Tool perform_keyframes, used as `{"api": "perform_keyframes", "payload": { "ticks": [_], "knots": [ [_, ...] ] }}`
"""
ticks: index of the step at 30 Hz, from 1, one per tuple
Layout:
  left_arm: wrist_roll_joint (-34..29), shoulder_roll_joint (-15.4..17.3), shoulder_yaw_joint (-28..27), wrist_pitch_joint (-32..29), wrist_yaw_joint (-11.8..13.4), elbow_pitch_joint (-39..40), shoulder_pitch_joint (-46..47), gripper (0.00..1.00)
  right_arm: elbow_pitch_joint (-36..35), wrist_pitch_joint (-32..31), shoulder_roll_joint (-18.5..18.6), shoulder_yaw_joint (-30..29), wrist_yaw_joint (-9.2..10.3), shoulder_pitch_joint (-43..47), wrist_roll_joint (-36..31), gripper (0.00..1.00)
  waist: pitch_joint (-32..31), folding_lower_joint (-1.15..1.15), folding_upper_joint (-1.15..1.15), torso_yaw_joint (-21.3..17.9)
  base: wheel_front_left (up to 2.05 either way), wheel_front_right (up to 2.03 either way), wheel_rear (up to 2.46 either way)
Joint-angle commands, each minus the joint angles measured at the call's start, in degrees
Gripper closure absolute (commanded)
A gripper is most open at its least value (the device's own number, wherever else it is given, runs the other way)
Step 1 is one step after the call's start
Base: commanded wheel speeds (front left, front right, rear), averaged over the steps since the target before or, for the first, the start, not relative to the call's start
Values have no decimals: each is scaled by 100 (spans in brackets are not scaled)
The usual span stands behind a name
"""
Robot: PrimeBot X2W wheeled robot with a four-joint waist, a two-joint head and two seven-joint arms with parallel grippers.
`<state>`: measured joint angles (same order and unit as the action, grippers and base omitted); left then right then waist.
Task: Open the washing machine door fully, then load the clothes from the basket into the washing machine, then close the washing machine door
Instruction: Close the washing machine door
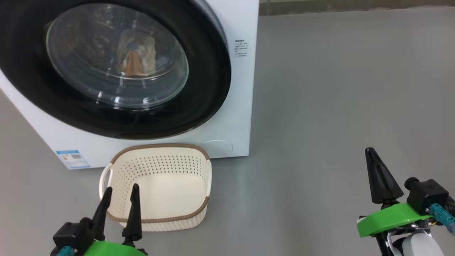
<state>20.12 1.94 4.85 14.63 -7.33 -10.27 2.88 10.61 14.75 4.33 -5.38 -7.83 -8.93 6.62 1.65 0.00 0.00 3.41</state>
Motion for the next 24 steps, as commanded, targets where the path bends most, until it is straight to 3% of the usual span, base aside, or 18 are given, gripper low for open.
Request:
{"api": "perform_keyframes", "payload": {
  "ticks": [1,5,8,9,10,24],
  "knots": [
    [-30,94,-213,37,-15,178,58,0,-209,25,-50,74,34,10,-91,100,-162,0,0,-172,0,0,0],
    [-46,94,-221,37,-15,200,25,0,-252,25,-110,-42,34,144,-133,96,-211,0,0,-203,0,0,0],
    [-31,94,-268,37,-15,211,-13,0,-284,25,-129,-97,34,218,-153,62,-256,0,0,-220,0,0,0],
    [-32,94,-273,37,-15,206,-28,0,-296,25,-133,-127,34,239,-158,38,-269,0,0,-226,0,0,0],
    [-33,94,-273,37,-15,199,-43,0,-309,25,-137,-157,34,256,-162,0,-283,0,0,-230,0,0,0],
    [-50,94,-175,37,-15,47,-87,0,-234,25,-145,-120,34,339,-24,0,-357,0,0,-204,0,0,0]
  ]
}}
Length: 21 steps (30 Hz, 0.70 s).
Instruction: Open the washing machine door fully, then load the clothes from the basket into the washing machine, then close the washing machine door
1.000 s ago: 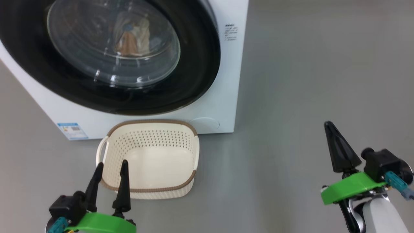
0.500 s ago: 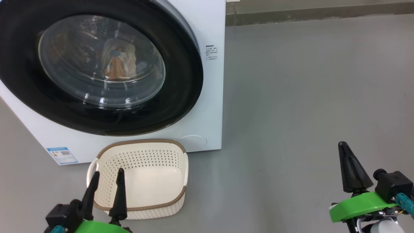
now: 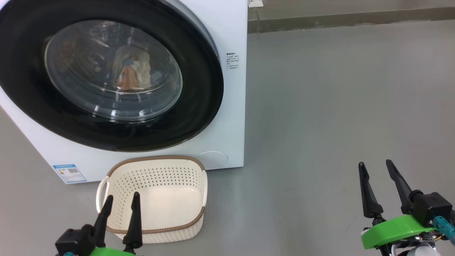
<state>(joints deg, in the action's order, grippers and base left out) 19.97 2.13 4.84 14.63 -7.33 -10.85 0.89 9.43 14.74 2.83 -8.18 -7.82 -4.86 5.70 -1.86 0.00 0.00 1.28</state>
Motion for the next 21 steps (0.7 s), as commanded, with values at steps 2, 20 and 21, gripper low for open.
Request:
{"api": "perform_keyframes", "payload": {
  "ticks": [2,20,21],
  "knots": [
    [-49,75,-177,37,-15,104,94,0,-101,26,6,173,33,-68,69,0,-17,0,0,16,0,0,0],
    [42,75,-111,37,-15,-30,60,0,-45,26,5,274,33,-91,170,0,-64,0,0,52,0,0,0],
    [43,75,-103,37,-15,-30,62,0,-43,26,5,275,33,-92,175,0,-64,0,0,53,0,0,0]
  ]
}}
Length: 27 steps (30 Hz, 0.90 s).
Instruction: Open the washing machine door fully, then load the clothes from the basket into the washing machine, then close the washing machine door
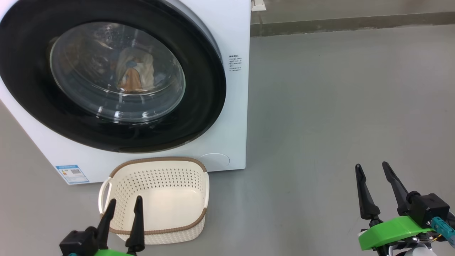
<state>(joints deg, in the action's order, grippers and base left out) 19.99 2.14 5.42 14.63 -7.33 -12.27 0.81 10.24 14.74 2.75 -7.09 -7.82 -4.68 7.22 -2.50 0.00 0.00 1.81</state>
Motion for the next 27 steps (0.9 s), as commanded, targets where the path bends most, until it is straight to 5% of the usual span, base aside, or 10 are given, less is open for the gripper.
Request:
{"api": "perform_keyframes", "payload": {
  "ticks": [1,27],
  "knots": [
    [38,74,-150,37,-15,111,74,0,-122,26,13,167,33,-111,28,0,0,0,0,2,0,0,0],
    [454,157,-99,37,-15,95,50,0,-86,26,13,149,33,-107,50,0,25,0,0,18,0,0,0]
  ]
}}
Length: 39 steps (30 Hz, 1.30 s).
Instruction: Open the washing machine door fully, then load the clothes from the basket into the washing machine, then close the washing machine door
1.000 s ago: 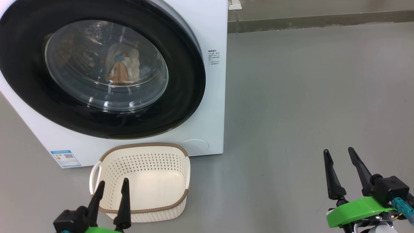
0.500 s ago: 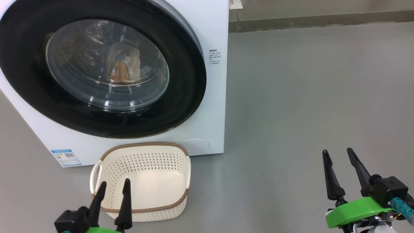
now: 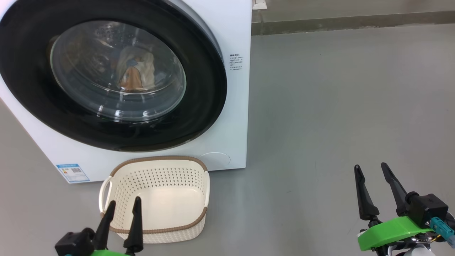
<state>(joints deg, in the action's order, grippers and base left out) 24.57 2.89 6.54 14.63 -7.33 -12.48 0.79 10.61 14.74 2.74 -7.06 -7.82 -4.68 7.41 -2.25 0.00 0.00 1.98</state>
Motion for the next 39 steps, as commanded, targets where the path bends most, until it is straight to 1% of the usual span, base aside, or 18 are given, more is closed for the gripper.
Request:
{"api": "perform_keyframes", "payload": {
  "ticks": [1,25,26,31,35,36,39],
  "knots": [
    [1,77,-246,37,-15,98,49,0,-121,26,14,147,33,-108,31,0,2,0,0,-1,0,0,0],
    [54,31,-353,37,-15,110,30,0,-96,26,14,167,33,-122,50,0,38,0,0,3,0,0,0],
    [48,-16,-158,0,0,-49,-65,100,31,0,-1,14,0,-1,0,100,39,0,0,4,0,0,0],
    [123,-79,-132,-28,1,-276,-172,100,327,-38,-31,-8,-2,65,81,100,42,0,0,6,0,0,0],
    [402,-68,-173,-105,1,-269,-147,100,335,-142,-30,-18,0,50,423,100,38,-13,0,-6,0,0,0],
    [457,-66,-181,-121,1,-267,-144,100,331,-157,-29,-14,0,53,492,100,38,-13,0,-8,0,0,0],
    [623,-61,-204,-168,0,-266,-127,100,326,-198,-28,-2,1,56,699,100,51,-2,0,-13,0,0,0]
  ]
}}
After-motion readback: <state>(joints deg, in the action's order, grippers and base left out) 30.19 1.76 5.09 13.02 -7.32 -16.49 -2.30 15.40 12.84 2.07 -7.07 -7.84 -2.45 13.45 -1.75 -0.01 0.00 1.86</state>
